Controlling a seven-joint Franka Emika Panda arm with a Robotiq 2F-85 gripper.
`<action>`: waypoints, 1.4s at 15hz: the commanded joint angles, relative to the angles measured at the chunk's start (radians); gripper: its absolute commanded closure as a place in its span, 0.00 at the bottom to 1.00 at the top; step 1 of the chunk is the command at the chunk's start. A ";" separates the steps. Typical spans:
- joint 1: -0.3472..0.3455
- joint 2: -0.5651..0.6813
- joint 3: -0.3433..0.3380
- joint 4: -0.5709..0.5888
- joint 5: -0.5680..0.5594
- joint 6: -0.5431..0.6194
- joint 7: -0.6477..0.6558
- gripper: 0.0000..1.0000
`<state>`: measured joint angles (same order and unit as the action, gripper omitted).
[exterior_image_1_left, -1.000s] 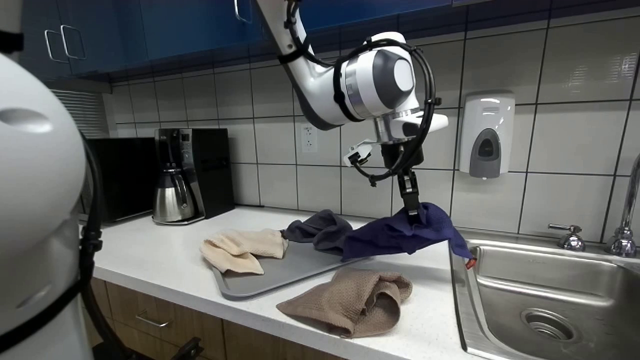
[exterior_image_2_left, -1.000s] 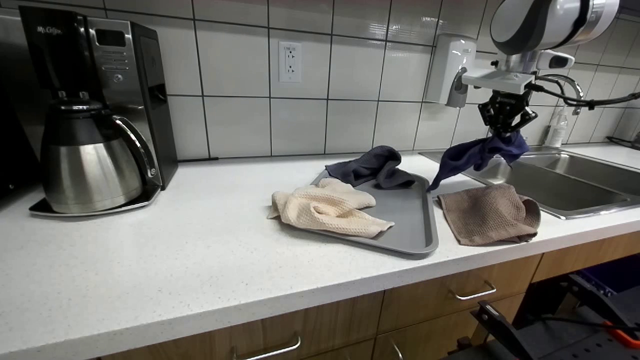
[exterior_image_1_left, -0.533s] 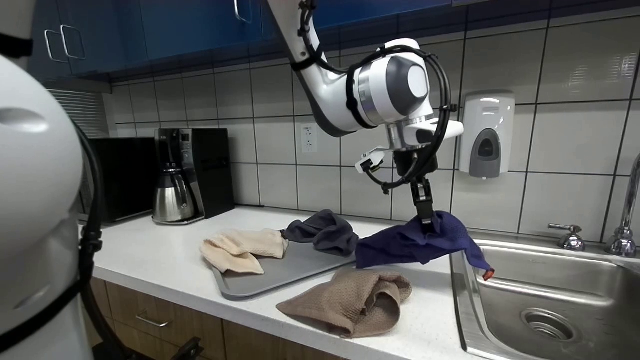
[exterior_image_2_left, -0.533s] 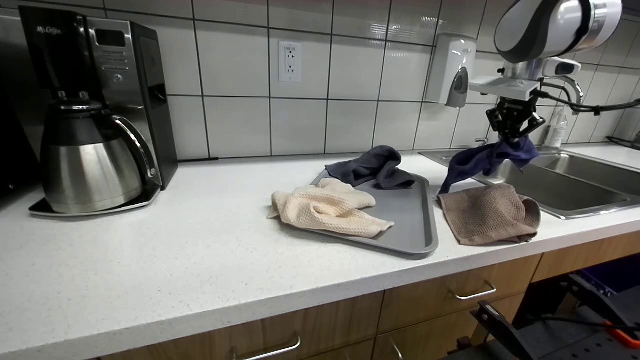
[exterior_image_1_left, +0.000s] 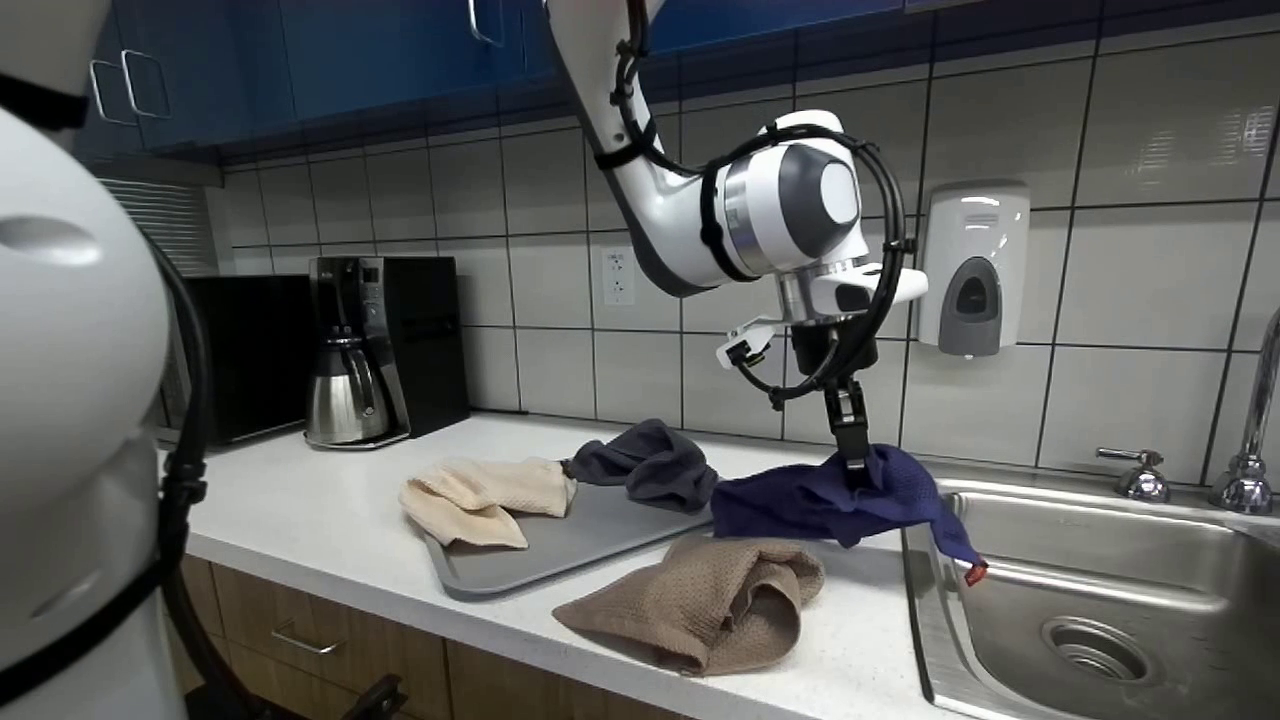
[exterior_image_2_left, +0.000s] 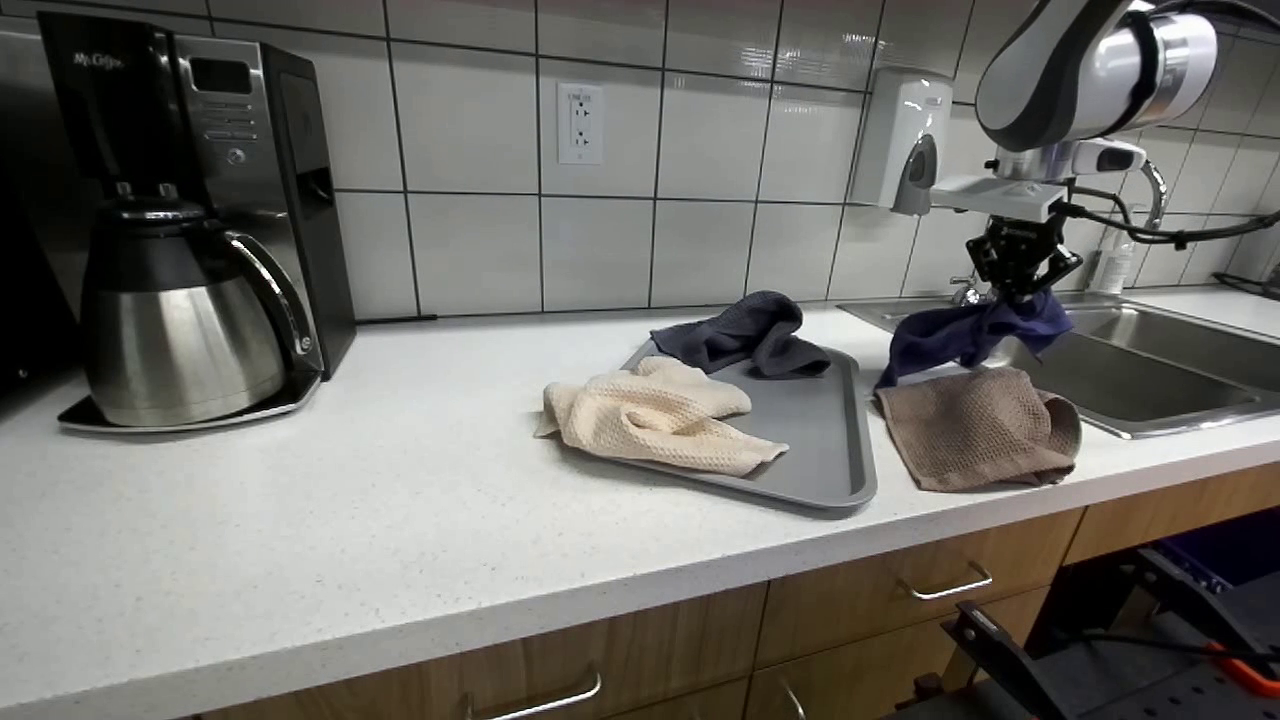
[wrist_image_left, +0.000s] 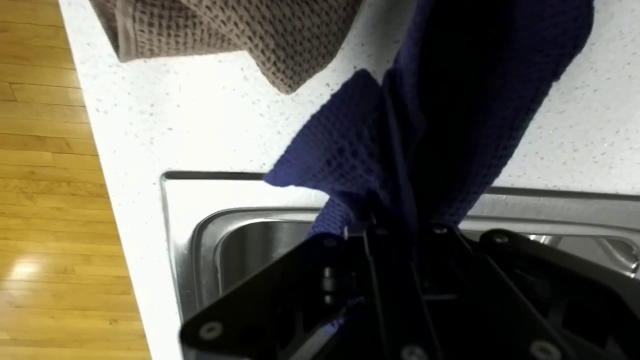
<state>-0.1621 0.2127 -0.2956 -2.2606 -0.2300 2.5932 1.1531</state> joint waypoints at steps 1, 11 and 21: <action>0.014 0.049 0.005 0.053 0.023 -0.010 -0.029 0.98; 0.050 0.131 0.004 0.075 0.046 -0.002 -0.040 0.98; 0.053 0.158 -0.009 0.059 0.074 -0.001 -0.047 0.98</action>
<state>-0.1108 0.3725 -0.2977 -2.2054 -0.1808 2.5947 1.1448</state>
